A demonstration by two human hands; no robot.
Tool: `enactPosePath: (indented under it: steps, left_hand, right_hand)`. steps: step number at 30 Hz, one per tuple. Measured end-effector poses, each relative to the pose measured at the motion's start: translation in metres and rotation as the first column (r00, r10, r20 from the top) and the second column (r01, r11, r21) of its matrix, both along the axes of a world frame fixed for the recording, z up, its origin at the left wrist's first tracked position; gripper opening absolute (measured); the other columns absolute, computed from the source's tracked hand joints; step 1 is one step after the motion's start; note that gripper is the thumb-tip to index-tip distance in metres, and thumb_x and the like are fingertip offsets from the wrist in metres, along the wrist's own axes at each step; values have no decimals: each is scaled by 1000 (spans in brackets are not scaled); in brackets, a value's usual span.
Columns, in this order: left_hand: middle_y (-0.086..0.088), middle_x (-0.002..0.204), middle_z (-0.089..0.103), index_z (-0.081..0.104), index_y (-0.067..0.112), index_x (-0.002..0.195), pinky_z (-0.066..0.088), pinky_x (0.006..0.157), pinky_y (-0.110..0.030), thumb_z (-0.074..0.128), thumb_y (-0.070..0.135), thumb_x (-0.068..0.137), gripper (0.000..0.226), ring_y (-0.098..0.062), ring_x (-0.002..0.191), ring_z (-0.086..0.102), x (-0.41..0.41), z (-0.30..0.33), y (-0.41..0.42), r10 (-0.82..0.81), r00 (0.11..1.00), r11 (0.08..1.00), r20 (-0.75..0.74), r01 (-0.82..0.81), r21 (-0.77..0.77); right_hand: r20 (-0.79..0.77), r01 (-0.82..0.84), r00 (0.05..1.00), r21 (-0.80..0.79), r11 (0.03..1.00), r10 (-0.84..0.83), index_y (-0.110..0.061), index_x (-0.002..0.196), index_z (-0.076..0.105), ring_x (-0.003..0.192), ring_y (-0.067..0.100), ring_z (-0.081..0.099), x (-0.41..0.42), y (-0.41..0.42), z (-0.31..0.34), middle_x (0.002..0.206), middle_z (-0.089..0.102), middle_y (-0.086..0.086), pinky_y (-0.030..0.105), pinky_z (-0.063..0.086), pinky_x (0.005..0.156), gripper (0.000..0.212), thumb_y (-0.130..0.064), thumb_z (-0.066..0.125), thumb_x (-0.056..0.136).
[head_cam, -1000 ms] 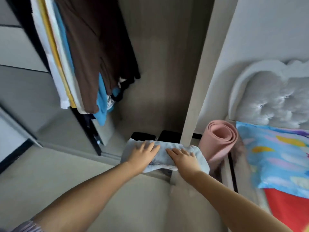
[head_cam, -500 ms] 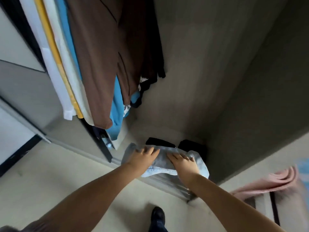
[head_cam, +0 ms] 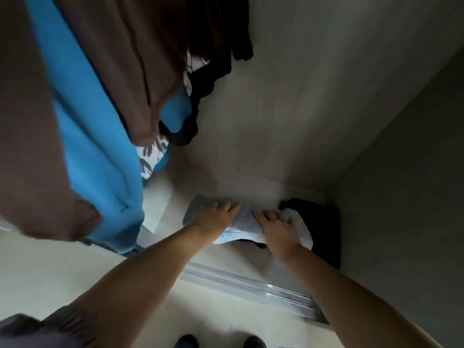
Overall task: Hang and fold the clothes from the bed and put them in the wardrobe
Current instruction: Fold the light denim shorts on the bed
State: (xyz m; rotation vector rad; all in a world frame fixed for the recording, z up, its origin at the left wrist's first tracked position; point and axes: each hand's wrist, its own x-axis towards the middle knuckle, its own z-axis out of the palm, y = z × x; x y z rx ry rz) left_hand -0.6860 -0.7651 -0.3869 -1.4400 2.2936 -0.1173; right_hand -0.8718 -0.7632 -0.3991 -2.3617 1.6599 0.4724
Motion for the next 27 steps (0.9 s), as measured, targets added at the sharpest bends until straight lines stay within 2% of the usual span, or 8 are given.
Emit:
enactPosePath:
  steps: [3,6,10,13,15,17,23,27]
  left_hand:
    - [-3,92,71,68,25,118,52,49,-26,86,47,41,82,-23,64,65,3,-59,-37,37,996,994,-85,-45,-100]
    - [-13,147,35,12,18,153,47,90,-43,58,40,89,83,-35,120,48,10,-143,-82,123,983,988,-136,-134,-82]
    - [-9,157,12,-12,20,152,32,104,-49,44,41,97,81,-37,138,23,13,-235,-120,63,988,995,-138,-73,-64]
    - [-7,159,16,3,25,153,32,107,-52,51,40,93,79,-35,140,26,14,-290,-133,21,994,998,-111,-28,-56]
    - [-7,142,50,46,28,141,52,87,-50,57,31,84,58,-35,122,54,13,-319,-127,-27,994,993,-105,14,-116]
    - [-8,123,65,66,27,121,57,70,-52,48,20,77,48,-36,108,64,15,-352,-119,-37,988,990,-149,16,-139]
    - [-14,132,58,57,26,131,49,72,-68,72,20,65,68,-46,111,59,23,-398,-97,-64,968,996,-243,46,-79]
    - [-12,136,55,37,30,137,47,79,-68,40,26,74,63,-46,116,56,21,-417,-85,-63,956,991,-286,25,-135]
  right_hand:
    - [53,53,997,-14,998,-52,-32,153,8,139,32,27,8,-37,-60,151,28,3,56,32,106,80,-20,57,92]
    - [137,108,986,-77,991,-97,-33,153,7,143,33,18,13,-76,-123,154,22,1,63,24,107,71,-13,45,96]
    - [210,185,963,-72,980,-166,-36,152,6,145,35,7,16,-102,-215,157,14,-1,70,8,109,68,-12,38,97]
    - [231,267,938,0,964,-260,-40,151,0,146,36,-3,16,-104,-287,160,5,-2,71,6,108,72,-11,38,97]
    - [206,299,931,44,953,-302,-43,150,-6,145,40,-13,16,-104,-325,161,-6,1,73,2,108,76,-12,38,96]
    - [160,282,944,58,958,-288,-45,148,-13,142,43,-23,16,-101,-352,160,-18,4,73,-1,107,80,-19,41,95]
    - [116,219,964,172,961,-240,-49,140,-28,119,36,-53,16,-81,-370,147,-45,4,74,-13,100,88,-31,45,94]
    - [43,226,971,179,958,-237,-41,128,-44,112,39,-58,19,-67,-377,137,-55,8,75,-15,99,94,-39,44,96]
